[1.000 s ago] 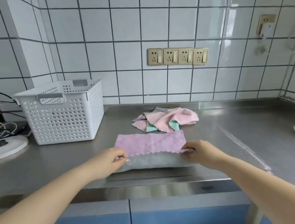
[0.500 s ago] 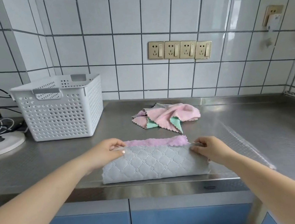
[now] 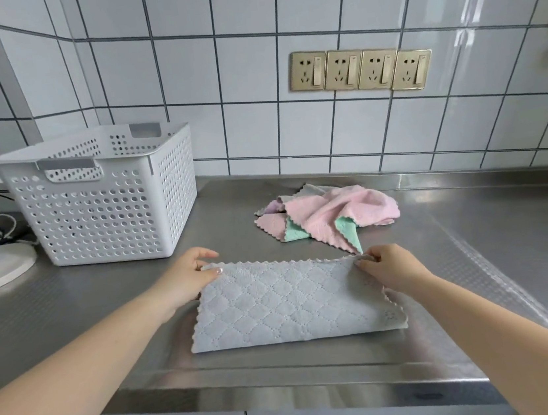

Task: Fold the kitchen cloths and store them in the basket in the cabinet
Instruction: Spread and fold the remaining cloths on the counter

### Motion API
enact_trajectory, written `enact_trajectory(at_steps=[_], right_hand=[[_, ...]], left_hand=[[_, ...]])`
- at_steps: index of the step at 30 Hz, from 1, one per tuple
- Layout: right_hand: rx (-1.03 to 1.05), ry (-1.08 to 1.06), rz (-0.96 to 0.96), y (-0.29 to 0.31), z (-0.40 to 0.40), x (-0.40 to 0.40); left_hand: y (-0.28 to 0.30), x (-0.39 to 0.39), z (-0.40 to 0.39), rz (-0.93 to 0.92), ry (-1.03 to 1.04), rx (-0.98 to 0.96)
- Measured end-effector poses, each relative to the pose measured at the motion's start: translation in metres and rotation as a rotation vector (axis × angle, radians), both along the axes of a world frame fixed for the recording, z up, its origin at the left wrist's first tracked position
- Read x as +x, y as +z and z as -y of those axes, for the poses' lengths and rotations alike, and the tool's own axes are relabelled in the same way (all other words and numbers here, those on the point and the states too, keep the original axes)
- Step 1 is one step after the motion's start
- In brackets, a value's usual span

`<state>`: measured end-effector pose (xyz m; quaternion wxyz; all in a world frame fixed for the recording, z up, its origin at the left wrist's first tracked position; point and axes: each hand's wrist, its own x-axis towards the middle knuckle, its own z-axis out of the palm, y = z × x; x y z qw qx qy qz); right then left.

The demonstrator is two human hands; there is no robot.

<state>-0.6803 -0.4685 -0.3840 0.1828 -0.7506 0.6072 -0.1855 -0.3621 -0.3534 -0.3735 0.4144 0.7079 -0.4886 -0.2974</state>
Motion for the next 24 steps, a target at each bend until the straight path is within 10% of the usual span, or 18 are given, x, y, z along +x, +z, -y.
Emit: enact_trajectory(at_steps=[11, 16, 24], right_hand=[[0.001, -0.039, 0.037, -0.014, 0.02, 0.001], [-0.153, -0.058, -0.172, 0.001, 0.008, 0.006], [-0.255, 0.396, -0.273, -0.019, -0.055, 0.098]], left_hand=[[-0.016, 0.005, 0.028, 0.286, 0.006, 0.007], [-0.01, -0.01, 0.024, 0.813, -0.058, -0.034], [-0.031, -0.095, 0.015, 0.858, -0.356, -0.058]])
